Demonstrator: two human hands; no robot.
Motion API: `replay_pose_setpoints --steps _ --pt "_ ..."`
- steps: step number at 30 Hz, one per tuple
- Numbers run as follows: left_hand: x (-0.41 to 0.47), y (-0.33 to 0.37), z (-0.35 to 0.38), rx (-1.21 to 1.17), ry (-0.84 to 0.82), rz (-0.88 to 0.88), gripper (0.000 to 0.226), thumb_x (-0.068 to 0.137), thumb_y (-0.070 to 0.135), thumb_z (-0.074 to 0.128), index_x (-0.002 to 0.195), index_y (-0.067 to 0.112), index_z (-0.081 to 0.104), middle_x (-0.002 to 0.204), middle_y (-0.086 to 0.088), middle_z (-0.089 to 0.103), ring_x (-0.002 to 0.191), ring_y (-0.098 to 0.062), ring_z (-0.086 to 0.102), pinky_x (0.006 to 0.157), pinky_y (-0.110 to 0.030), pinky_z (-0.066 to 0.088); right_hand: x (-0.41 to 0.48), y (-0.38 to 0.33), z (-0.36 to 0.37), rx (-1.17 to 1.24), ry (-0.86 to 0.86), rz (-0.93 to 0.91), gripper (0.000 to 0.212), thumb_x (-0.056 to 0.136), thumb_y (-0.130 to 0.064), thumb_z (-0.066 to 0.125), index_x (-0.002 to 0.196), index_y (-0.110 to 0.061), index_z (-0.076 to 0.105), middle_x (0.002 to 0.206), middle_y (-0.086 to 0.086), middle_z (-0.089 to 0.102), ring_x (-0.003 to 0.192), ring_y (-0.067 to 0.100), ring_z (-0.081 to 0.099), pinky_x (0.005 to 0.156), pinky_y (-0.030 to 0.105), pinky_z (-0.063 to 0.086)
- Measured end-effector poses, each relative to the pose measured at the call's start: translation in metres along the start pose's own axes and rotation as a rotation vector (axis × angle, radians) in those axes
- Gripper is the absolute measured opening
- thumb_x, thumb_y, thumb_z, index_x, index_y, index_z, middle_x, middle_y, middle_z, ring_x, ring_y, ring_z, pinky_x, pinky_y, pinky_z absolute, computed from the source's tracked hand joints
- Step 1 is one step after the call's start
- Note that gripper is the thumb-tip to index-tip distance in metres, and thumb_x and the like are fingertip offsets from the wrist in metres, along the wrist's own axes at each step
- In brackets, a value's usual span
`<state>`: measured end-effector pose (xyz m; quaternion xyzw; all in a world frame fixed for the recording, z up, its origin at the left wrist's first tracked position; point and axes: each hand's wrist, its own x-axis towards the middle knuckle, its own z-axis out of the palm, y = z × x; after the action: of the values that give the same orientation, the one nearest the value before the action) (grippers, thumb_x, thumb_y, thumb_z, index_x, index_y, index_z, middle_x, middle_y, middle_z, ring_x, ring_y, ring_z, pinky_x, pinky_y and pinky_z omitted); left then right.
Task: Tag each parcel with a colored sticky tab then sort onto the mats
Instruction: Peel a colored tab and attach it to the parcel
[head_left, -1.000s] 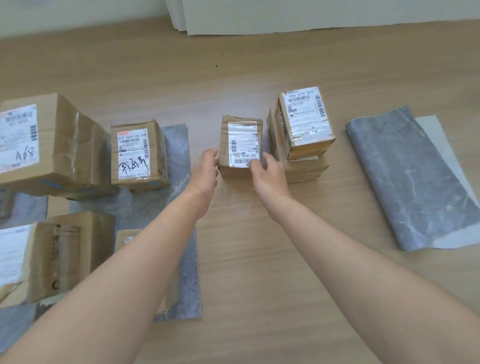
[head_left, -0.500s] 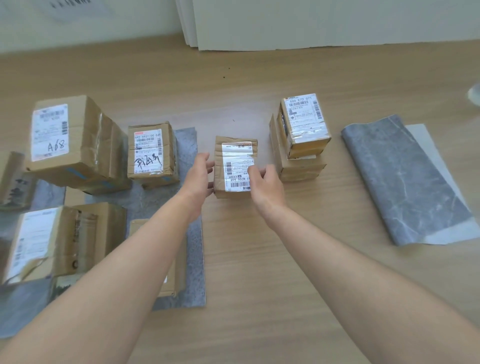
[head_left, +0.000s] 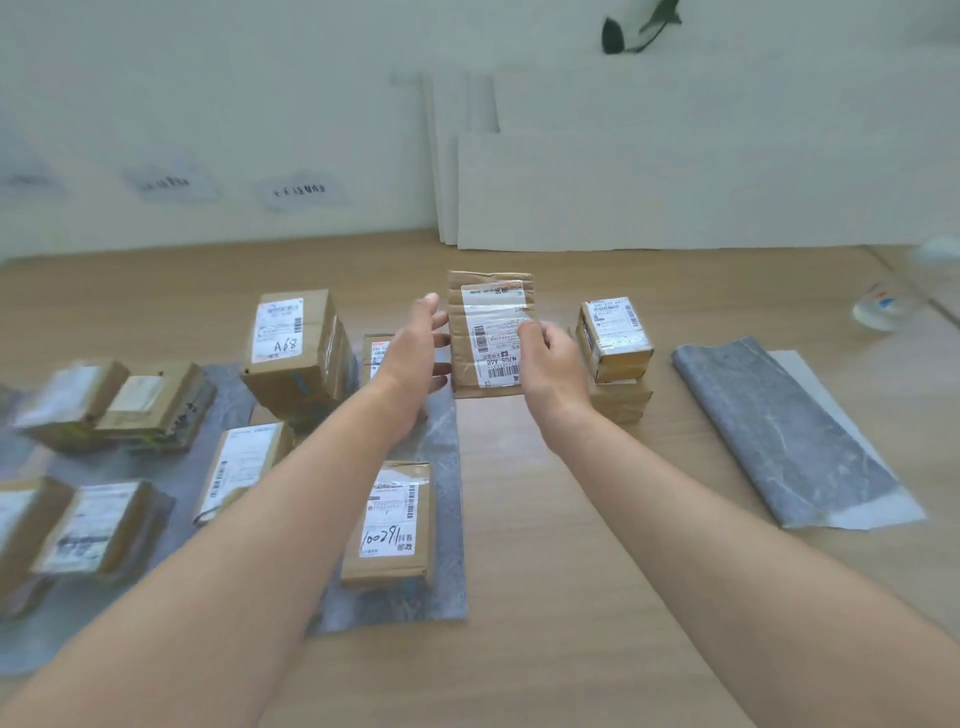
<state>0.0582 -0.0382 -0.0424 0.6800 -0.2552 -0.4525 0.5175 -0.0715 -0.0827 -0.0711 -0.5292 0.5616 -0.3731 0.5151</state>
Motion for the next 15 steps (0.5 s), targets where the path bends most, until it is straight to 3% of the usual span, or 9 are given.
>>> replay_pose_setpoints --steps 5,10,15 --pt "-0.058 0.044 -0.048 -0.025 -0.034 0.09 0.05 0.099 0.056 0.035 0.12 0.022 0.065 0.114 -0.003 0.069 0.091 -0.023 0.063 0.1 -0.042 0.047 -0.062 -0.059 0.011 -0.008 0.011 -0.113 0.029 0.099 -0.041 0.044 0.095 -0.021 0.065 0.075 -0.009 0.061 0.07 0.012 0.053 0.061 0.031 0.039" --pt "-0.108 0.084 -0.098 -0.018 -0.051 0.193 0.047 0.1 0.056 0.034 0.113 0.026 0.067 0.109 -0.002 0.065 0.086 -0.024 0.06 0.088 -0.034 0.047 -0.119 -0.111 0.029 0.021 0.021 -0.211 0.028 0.1 -0.04 0.044 0.098 -0.02 0.064 0.078 -0.008 0.064 0.069 0.011 0.054 0.058 0.027 0.037" --pt "-0.15 0.111 -0.143 -0.022 -0.086 0.318 0.046 0.103 0.051 0.027 0.116 0.028 0.064 0.104 0.0 0.067 0.087 -0.021 0.062 0.092 -0.036 0.046 -0.166 -0.153 0.048 0.031 0.004 -0.3 0.028 0.101 -0.04 0.042 0.106 -0.022 0.064 0.089 -0.007 0.072 0.075 0.009 0.063 0.054 0.02 0.041"
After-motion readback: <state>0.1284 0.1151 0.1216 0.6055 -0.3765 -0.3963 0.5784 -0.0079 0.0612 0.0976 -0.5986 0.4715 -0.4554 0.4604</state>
